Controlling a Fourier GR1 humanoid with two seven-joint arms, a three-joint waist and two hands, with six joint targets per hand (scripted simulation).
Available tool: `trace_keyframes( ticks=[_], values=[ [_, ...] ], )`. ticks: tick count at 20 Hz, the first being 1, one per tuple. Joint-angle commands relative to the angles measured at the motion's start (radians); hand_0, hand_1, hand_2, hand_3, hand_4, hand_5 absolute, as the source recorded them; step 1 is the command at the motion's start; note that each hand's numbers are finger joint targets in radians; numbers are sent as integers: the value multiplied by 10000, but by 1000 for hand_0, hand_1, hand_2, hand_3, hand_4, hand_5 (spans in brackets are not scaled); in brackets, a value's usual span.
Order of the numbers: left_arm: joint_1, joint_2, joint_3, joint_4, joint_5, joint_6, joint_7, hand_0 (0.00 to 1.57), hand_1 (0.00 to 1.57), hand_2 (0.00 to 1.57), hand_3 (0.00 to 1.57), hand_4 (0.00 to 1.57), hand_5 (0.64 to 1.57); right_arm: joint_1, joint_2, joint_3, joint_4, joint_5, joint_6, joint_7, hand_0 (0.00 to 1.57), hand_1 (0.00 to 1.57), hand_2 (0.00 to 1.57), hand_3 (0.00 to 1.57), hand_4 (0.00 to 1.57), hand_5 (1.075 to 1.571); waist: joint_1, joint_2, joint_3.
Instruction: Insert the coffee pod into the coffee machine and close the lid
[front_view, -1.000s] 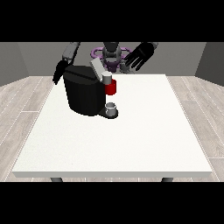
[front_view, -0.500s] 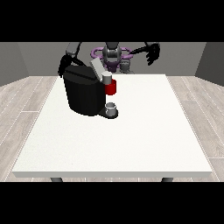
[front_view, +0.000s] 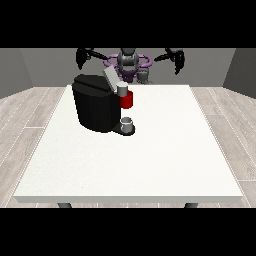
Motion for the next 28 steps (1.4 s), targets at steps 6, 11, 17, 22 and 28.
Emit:
trace_keyframes(
  ticks=[6, 11, 17, 22, 28],
  values=[
    [973, -251, -612, -1535, 859, -53, 488, 0, 0, 0, 0, 360, 1571, -1404, -643, 266, -771, 190, 595, 774, 0, 0, 0, 0, 80, 1571, 328, 509, 3],
    [1288, -257, -1065, -3003, 1301, -459, 956, 0, 0, 0, 0, 383, 1571, -2135, -1050, -807, 36, -483, 587, 721, 0, 0, 0, 0, 0, 1571, 994, 1203, 6],
    [1700, -259, -2131, -3737, 1899, 601, 1173, 0, 0, 0, 0, 342, 1571, -3088, -553, -869, 370, -1375, 920, 1509, 0, 0, 0, 0, 186, 1571, 545, 1737, 3],
    [1937, -256, -2292, -5330, 2010, 181, 1843, 0, 0, 0, 0, 354, 1571, -3521, -1110, -1485, 1473, -1608, 991, 1126, 0, 0, 0, 0, 168, 1571, 1293, 2273, 7],
    [2431, 516, -1803, -5795, 2759, -3, 1376, 0, 0, 0, 0, 360, 1571, -4422, -766, -768, 1323, -1332, 732, 1588, 0, 0, 0, 0, 0, 1571, 499, 2951, 1]
  ],
)
